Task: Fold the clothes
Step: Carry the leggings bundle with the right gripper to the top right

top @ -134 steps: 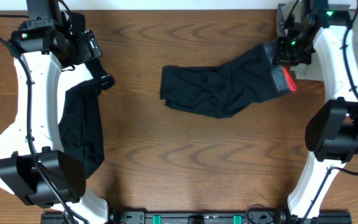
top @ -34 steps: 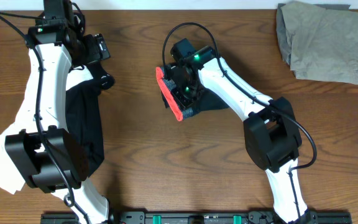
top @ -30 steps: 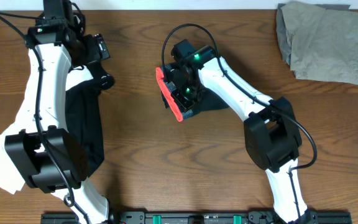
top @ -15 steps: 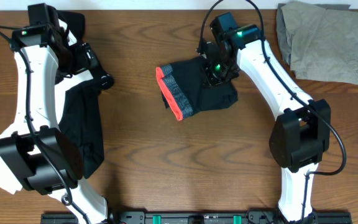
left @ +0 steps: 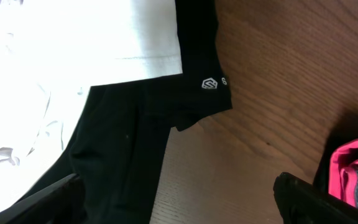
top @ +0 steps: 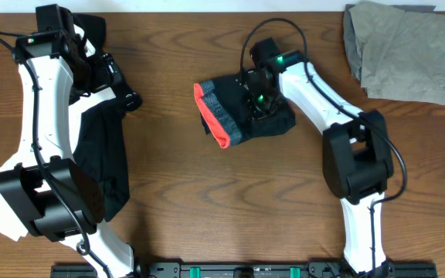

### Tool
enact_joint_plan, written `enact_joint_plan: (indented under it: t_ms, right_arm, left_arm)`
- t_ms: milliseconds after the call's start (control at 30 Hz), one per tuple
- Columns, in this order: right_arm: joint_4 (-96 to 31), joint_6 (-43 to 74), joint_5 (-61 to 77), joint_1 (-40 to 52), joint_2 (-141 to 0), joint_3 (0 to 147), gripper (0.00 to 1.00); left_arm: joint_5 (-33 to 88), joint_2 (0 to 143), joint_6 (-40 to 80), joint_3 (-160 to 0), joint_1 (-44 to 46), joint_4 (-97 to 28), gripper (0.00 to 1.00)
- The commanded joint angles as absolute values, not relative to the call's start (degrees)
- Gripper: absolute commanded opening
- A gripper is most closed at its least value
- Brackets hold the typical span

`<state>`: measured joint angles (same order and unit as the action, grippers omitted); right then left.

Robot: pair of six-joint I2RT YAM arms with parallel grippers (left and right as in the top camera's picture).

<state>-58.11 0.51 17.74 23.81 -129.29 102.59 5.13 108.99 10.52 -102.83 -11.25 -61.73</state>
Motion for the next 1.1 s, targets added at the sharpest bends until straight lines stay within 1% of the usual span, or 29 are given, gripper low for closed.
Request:
enact_joint_plan:
  t_ms: [0, 167, 300, 433, 600, 633, 767, 867, 1067]
  right_arm:
    - [-56.4, 1.3, 16.1, 23.4, -132.3, 102.1, 0.11]
    - [-54.9, 1.7, 12.5, 21.8, -137.4, 102.1, 0.12]
    - [-53.4, 1.7, 6.8, 18.3, -140.3, 102.1, 0.12]
    - [-50.7, 1.1, 1.9, 13.5, -140.8, 102.1, 0.15]
    - [-48.8, -4.1, 1.9, 7.7, -140.8, 104.0, 0.21]
    - [-49.1, -4.7, 1.9, 7.0, -140.7, 104.7, 0.23]
    - [-51.3, -6.5, 1.9, 5.0, -140.4, 109.7, 0.38]
    - [-54.0, -6.5, 1.9, 4.1, -140.4, 115.2, 0.41]
    - [-63.2, -6.5, 1.9, 5.1, -140.4, 130.2, 0.51]
  left_arm:
    - [4.4, 109.4, 10.8, -102.5, -11.4, -62.1, 0.98]
    - [4.4, 109.4, 10.8, -102.5, -11.3, -62.2, 0.98]
    - [4.4, 109.4, 10.8, -102.5, -11.4, -62.2, 0.98]
    - [4.4, 109.4, 10.8, -102.5, -11.3, -62.2, 0.98]
    - [4.4, 109.4, 10.8, -102.5, -11.3, -62.1, 0.98]
    - [4.4, 109.4, 10.8, -102.5, -11.3, -62.1, 0.98]
    - [4.4, 109.4, 10.8, -102.5, -11.3, -62.1, 0.98]
    - [4.4, 109.4, 10.8, -102.5, -11.3, -62.1, 0.98]
    - [4.4, 109.4, 10.8, -102.5, -11.3, -62.1, 0.98]
